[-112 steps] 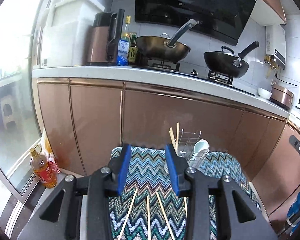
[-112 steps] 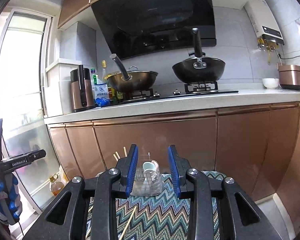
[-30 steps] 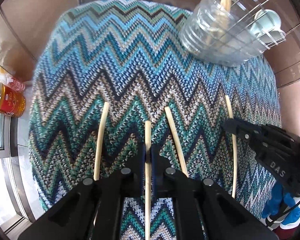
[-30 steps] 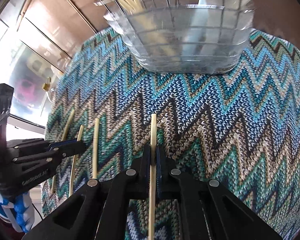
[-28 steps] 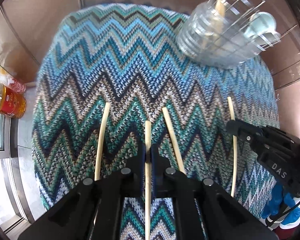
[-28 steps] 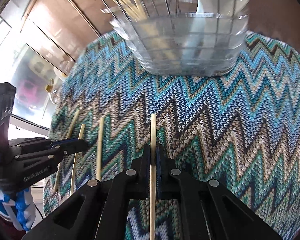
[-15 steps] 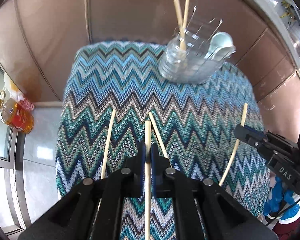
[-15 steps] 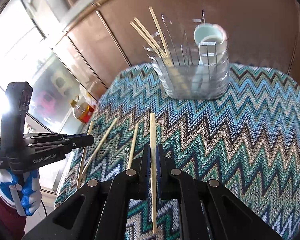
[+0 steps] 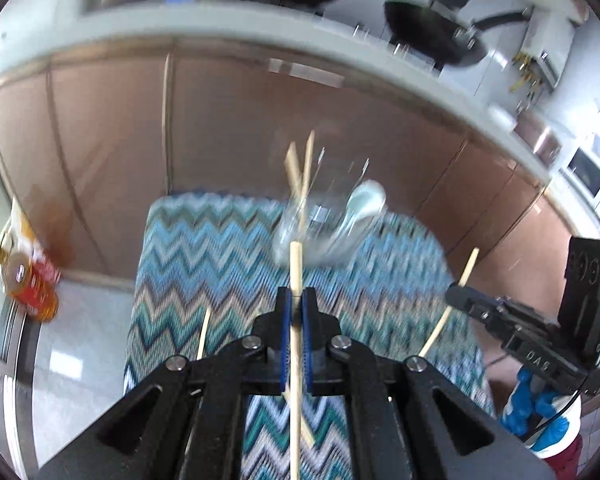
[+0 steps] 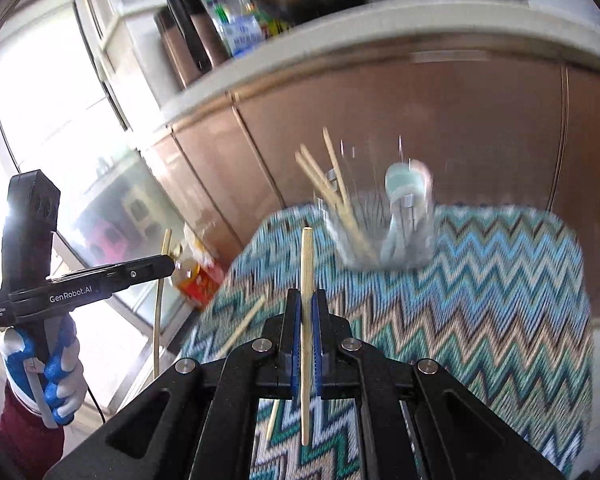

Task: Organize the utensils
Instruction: 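Lift both chopsticks over the wire holder and release them inside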

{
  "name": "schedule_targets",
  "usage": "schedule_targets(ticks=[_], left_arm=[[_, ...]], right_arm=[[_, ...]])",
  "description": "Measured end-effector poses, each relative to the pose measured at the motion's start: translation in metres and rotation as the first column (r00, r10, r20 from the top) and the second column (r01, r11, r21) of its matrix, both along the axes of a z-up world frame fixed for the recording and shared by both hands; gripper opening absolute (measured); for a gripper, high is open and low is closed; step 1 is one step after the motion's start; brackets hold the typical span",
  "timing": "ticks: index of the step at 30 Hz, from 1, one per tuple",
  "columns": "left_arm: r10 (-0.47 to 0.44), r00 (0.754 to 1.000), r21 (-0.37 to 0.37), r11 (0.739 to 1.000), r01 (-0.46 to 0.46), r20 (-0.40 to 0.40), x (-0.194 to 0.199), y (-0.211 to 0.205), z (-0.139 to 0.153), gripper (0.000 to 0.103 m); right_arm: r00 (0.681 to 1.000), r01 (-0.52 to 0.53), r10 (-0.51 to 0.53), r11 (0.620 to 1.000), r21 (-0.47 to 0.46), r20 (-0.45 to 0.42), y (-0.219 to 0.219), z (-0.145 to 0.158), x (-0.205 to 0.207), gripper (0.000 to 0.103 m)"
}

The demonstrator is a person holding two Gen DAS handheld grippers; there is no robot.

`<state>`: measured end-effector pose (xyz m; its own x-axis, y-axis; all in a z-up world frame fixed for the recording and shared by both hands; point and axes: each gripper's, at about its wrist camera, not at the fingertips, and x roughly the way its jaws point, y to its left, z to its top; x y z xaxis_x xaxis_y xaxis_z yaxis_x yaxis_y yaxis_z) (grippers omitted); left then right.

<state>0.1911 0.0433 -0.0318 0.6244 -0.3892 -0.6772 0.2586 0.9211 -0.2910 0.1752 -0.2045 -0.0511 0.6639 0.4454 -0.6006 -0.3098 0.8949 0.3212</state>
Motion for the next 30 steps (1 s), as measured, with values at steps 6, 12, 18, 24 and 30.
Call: schedule_targets(ticks=[6,12,18,24,30], left_arm=[[0.06,0.983,-0.096,0.994,-0.044,0.173,0.029,-0.012,0.048,0.005],[0.204,0.928,-0.204,0.968,-0.144,0.313,0.075,-0.022,0.063,0.005],[0.313,0.858,-0.245,0.943,-0.227,0.408,0.118,-0.039,0.054,0.005],[0.35,0.834,-0.239,0.933,-0.269,0.427,0.154,-0.052,0.023,0.005],[0.356,0.848,-0.229,0.931,-0.285,0.392,0.17,-0.06,-0.014,0.006]], right_arm=[[0.989,0.033,-0.036,0.999,0.022,0.141,-0.005,0.051,0.024,0.006],[0.957,0.076,-0.081,0.997,0.029,0.28,-0.002,0.078,0.068,0.006],[0.939,0.077,-0.071,0.997,-0.004,0.337,0.012,0.066,0.122,0.005],[0.936,0.089,-0.059,0.993,-0.071,0.347,0.023,0.035,0.151,0.005],[0.941,0.086,-0.041,0.989,-0.118,0.337,0.026,0.007,0.157,0.005]])
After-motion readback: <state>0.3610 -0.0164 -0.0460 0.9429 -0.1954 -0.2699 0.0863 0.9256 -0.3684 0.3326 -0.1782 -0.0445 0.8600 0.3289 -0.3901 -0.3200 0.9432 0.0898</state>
